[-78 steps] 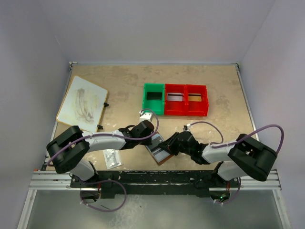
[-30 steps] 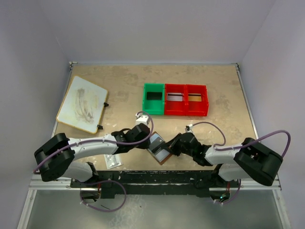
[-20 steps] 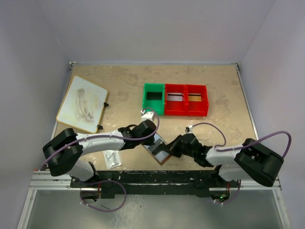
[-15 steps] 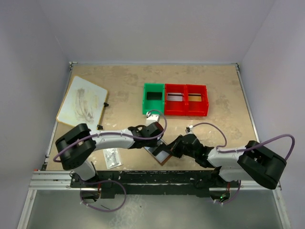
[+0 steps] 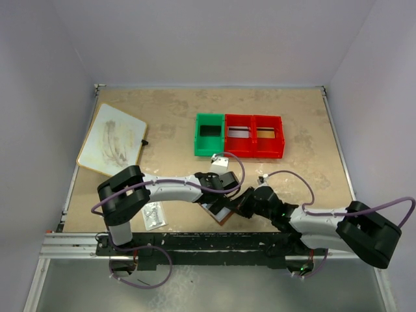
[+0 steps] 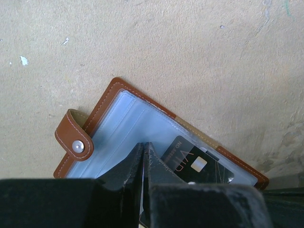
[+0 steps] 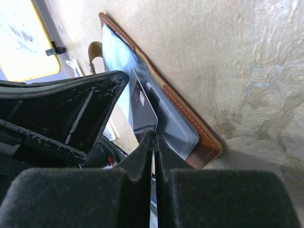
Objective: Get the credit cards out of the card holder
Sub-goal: Remove the credit card from the card holder.
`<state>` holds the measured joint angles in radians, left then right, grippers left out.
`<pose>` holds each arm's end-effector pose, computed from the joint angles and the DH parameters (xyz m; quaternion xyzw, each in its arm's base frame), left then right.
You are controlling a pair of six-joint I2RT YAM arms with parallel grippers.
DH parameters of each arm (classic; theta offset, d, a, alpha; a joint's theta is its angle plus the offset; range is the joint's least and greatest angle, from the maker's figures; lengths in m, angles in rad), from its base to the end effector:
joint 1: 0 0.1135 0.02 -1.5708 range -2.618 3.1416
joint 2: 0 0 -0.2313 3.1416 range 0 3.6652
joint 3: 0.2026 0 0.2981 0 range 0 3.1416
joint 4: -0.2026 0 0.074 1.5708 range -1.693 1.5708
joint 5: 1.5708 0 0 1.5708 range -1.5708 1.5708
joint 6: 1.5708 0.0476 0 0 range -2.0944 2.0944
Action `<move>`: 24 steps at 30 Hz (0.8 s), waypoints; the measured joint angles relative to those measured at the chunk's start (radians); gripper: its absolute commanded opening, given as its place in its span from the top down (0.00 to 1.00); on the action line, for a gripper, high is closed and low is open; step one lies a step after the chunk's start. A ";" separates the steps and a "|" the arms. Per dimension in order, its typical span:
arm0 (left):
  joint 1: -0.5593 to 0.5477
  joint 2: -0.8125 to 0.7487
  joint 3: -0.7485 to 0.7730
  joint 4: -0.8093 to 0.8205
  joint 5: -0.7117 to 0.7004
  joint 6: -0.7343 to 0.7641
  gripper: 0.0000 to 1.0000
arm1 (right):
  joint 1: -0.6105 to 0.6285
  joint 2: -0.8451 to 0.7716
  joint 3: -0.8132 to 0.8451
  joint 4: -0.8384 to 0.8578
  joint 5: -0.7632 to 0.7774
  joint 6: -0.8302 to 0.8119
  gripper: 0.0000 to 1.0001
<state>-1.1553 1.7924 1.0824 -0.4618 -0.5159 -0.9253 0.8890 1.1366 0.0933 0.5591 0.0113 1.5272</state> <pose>0.1733 -0.3347 0.0880 0.0585 0.9473 -0.0388 0.3126 0.1448 0.1776 0.0446 0.2713 0.8119 0.4816 0.1879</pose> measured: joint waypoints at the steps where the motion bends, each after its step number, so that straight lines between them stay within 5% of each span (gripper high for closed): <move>1: 0.000 0.000 0.000 0.000 -0.001 0.000 1.00 | 0.000 -0.008 0.000 -0.002 0.003 0.002 0.92; 12: -0.006 -0.012 -0.025 0.034 0.014 0.001 1.00 | -0.005 0.032 0.001 0.032 0.010 0.010 0.79; 24: -0.006 -0.017 -0.033 0.043 0.013 0.000 1.00 | -0.006 0.217 0.043 0.202 -0.058 0.008 0.81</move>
<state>-1.1618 1.7756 1.0492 -0.4187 -0.5026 -0.9253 0.8825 1.3533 0.1360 0.7609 -0.0463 1.5352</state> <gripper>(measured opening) 0.002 0.194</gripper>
